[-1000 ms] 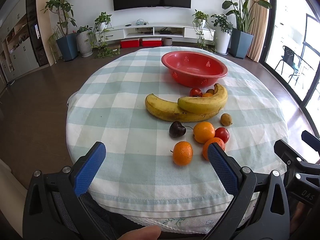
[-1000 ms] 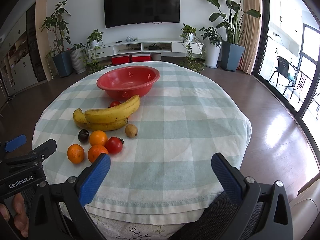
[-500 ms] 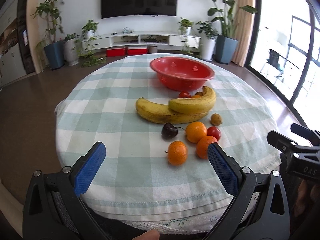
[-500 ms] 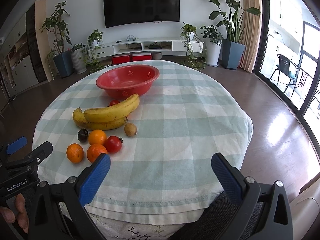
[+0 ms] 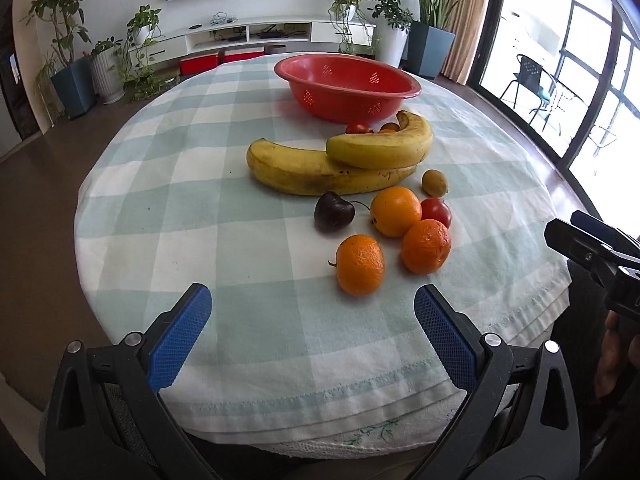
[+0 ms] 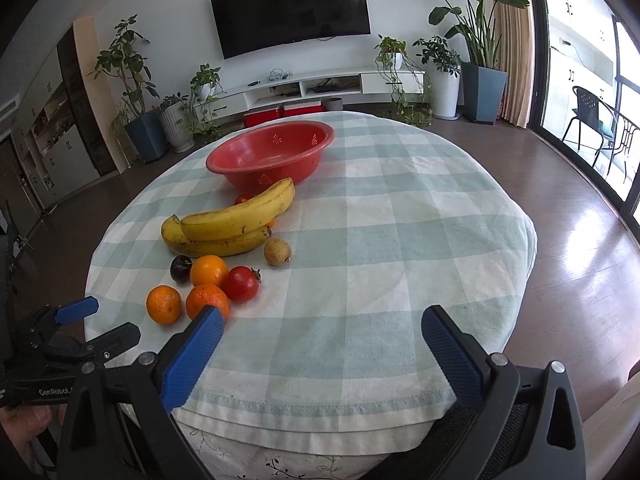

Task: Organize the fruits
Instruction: 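Grasp the orange with the left tool while the right tool grasps a tangerine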

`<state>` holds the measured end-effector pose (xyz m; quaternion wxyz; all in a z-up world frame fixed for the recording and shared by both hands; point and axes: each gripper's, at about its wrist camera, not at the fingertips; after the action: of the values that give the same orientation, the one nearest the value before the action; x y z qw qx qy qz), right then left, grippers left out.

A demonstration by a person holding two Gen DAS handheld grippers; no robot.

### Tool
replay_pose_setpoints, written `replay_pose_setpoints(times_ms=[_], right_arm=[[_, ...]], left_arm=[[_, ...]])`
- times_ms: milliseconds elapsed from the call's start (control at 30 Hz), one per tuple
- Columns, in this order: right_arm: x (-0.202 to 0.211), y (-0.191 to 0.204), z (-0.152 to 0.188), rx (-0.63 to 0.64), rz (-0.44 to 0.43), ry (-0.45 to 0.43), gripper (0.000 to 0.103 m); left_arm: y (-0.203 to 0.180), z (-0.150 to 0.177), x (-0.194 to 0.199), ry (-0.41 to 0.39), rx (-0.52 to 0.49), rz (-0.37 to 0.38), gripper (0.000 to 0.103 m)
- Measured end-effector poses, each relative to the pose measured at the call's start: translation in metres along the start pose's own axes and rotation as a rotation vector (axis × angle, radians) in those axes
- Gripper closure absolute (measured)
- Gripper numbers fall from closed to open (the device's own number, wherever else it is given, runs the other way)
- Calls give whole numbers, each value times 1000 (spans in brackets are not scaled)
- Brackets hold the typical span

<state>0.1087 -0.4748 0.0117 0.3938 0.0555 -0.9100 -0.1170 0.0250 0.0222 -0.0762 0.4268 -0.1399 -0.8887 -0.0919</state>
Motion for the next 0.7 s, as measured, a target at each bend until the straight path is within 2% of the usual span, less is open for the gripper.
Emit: replay_pose_setpoints(times_ms=[100, 167, 267, 400, 533, 700], right_arm=[[-3, -1, 1, -8, -23, 11, 7], [-5, -2, 2, -12, -28, 16, 8], [-11, -1, 4, -7, -30, 32, 13], [-15, 0, 5, 3, -42, 49, 15], [-20, 2, 7, 15, -51, 62, 15], [-24, 4, 8, 21, -59, 75, 16]], left_arm=[[-4, -8, -6, -6, -56, 24, 6], [-10, -14, -11, 4, -92, 54, 28], [-18, -18, -22, 29, -126, 114, 46], [-24, -23, -34, 40, -143, 146, 49], [-26, -25, -41, 47, -148, 141, 70], [-26, -26, -44, 50, -150, 148, 70]])
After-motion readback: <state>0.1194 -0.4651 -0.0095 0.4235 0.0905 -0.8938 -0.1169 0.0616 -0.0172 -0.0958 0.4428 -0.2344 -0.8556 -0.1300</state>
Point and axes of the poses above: each gripper's, at about its wrist camera, not at the fingertips, and x roughly against the way its jaws point, y to its left, z to its underside, and after that the axes turned 9 degrees about -x, right-handed
